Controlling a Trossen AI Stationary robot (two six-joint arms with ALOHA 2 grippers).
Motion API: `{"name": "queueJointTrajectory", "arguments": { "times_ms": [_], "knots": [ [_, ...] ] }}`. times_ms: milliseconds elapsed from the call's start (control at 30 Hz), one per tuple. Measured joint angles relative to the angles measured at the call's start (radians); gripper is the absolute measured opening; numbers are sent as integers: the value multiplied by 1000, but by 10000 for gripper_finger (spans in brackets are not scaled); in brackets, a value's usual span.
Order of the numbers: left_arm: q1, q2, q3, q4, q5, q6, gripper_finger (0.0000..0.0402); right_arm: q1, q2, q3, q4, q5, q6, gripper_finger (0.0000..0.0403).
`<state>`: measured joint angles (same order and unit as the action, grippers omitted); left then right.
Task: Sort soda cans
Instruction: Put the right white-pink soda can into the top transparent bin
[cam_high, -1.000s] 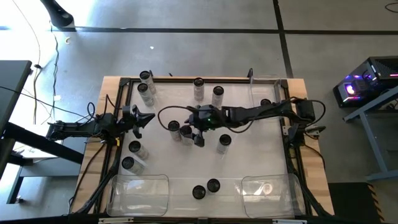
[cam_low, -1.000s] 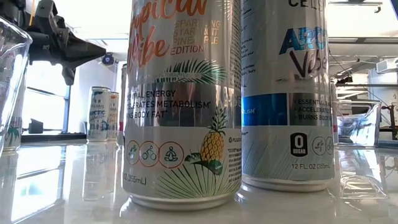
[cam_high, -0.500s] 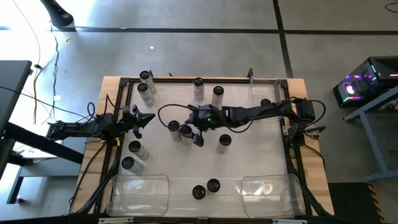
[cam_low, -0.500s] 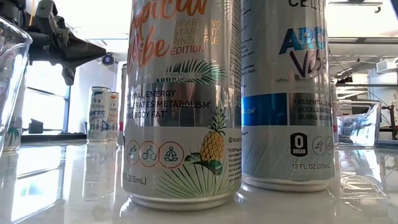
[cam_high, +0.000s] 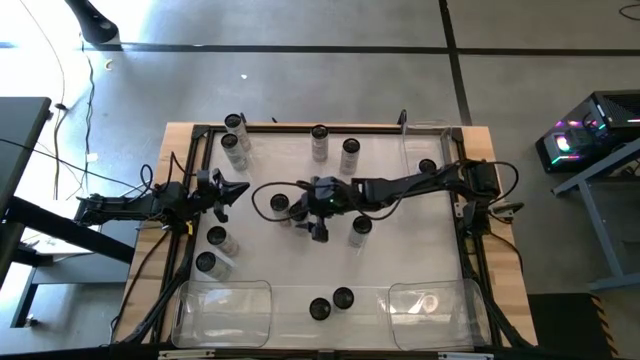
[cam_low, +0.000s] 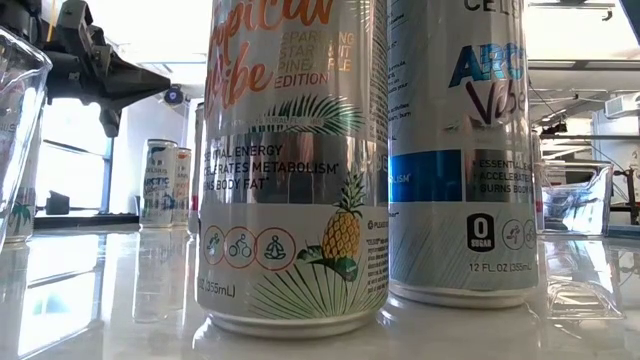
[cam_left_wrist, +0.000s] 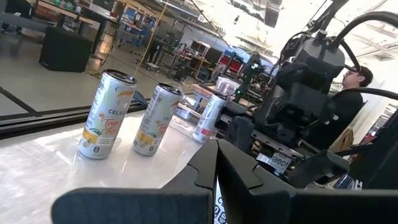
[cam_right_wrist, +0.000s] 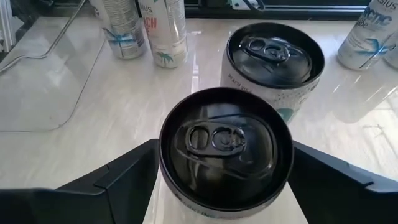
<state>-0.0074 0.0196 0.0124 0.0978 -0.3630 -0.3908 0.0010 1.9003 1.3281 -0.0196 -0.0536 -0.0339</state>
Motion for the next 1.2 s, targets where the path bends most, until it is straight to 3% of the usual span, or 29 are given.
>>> {"name": "queueJointTrajectory", "arguments": {
  "times_ms": [233,433,633,767,900,1100,1200],
  "knots": [
    [0,0,0,-3,0,0,1,0,0,0,23,0,-16,300],
    [0,0,0,-3,1,0,1,0,-8,0,17,1,-16,250],
    [0,0,0,-5,3,-1,1,-10,-152,-3,-107,80,-12,244],
    [0,0,0,-5,14,-2,1,-16,-319,-1,-262,224,-20,244],
    [0,0,0,-5,14,-9,1,-20,-502,-1,-494,461,-5,244],
    [0,0,0,-4,13,-9,1,-68,-728,-1,-823,827,153,244],
    [0,0,0,-4,13,-8,1,-113,-808,-1,-983,932,283,244]
  ]
}}
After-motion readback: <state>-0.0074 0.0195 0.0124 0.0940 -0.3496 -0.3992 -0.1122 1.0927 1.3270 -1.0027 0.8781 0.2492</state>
